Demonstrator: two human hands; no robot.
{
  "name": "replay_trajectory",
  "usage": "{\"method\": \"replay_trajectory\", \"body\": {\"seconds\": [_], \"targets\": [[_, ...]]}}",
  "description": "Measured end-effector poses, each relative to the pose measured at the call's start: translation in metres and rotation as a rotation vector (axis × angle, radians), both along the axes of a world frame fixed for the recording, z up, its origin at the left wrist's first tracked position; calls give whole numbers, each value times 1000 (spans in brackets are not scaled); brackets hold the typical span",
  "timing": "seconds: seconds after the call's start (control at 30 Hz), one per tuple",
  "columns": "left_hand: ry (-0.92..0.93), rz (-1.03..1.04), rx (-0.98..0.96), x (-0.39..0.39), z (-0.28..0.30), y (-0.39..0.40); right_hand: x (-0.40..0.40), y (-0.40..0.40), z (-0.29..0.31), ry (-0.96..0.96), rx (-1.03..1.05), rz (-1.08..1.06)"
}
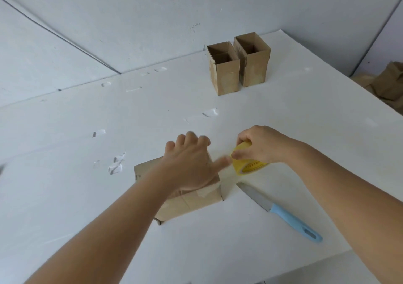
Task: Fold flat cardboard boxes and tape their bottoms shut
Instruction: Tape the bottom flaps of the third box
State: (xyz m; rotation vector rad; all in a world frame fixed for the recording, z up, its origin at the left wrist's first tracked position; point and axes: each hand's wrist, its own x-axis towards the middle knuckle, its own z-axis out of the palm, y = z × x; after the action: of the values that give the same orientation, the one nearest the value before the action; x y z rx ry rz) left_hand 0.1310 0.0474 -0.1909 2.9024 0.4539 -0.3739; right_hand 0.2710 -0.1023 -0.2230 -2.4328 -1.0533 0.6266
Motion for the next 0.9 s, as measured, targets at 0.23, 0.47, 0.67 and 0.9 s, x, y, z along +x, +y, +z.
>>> {"method": "replay_trajectory", "body": {"seconds": [0.23,0.47,0.67,0.9], "targets": [[349,-195,-217,69,10,0,-2,5,13,-47,22,55],[282,-101,-500,78,-1,9,-2,-1,21,-228,35,60],[193,-24,-622,67,-8,14,-15,-16,8,-216,150,-50],[51,87,-691,62,-12,13,-63,-38,-26,-334,256,-462]]}}
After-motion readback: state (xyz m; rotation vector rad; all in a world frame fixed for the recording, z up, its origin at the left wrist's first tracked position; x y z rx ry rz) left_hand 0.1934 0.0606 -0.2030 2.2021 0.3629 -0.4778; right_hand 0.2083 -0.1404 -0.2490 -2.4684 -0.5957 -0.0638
